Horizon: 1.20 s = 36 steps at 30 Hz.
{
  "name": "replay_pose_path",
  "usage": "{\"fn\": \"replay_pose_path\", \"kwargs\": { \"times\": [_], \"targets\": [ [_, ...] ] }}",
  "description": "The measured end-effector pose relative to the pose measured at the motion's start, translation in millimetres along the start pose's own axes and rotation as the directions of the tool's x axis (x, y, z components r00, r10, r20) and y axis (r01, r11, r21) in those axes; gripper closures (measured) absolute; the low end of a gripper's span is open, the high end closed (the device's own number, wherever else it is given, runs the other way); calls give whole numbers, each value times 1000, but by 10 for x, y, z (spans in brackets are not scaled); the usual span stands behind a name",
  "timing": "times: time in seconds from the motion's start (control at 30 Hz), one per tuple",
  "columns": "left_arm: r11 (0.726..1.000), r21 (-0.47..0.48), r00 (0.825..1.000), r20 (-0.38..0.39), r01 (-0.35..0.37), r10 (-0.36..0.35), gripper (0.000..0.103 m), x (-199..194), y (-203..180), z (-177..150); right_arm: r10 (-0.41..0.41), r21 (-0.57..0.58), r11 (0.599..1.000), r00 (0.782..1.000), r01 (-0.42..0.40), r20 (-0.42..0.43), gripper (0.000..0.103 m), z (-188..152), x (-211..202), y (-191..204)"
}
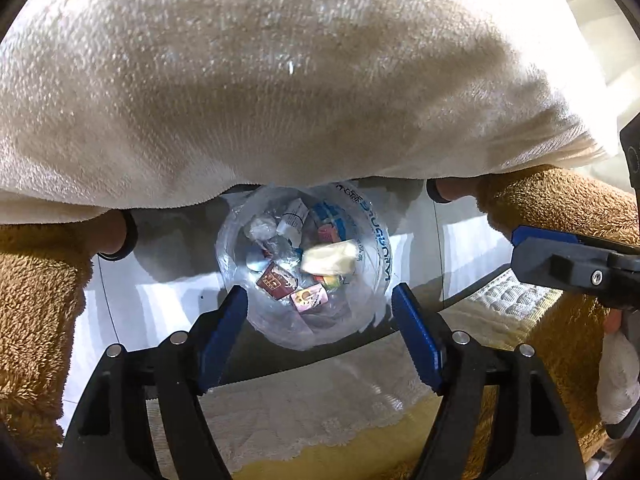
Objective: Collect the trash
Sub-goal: 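Open both tools over the clear bin to drop the wrapper and tan bag, then raise both tools back over the bed toward the white bag and cup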
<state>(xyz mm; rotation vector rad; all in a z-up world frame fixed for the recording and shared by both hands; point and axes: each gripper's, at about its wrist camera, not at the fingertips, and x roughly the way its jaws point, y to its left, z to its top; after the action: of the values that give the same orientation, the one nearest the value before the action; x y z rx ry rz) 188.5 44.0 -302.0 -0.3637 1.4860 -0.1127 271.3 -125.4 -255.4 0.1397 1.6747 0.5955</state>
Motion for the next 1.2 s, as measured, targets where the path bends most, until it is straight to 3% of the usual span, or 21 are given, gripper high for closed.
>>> {"fn": "replay_pose_path", "kwargs": {
  "times": [0.27,0.43,0.53,0.7,1.0,1.2],
  "targets": [
    [999,5,997,75,34,-34,30,-221,19,-1,11,-78,997,998,-5,69,23,-6,-191,175],
    [998,11,987,144,69,-69,30,-418,34,-2,62,-148,988,989,-41,136,23,-54,-385,284],
    [995,23,973,210,94,-97,30,-591,27,-18,67,-241,971,968,-7,240,23,-126,-593,426],
    [993,59,939,326,100,-114,30,-912,-15,-35,101,-298,955,944,-3,313,23,-176,-819,525],
    [992,121,897,431,48,-96,30,-1413,-86,198,92,-311,950,920,34,381,23,-41,-1130,591],
    [990,144,871,485,13,-82,30,-1777,-11,450,85,-308,950,903,54,420,23,249,-1371,632]
  ]
}}
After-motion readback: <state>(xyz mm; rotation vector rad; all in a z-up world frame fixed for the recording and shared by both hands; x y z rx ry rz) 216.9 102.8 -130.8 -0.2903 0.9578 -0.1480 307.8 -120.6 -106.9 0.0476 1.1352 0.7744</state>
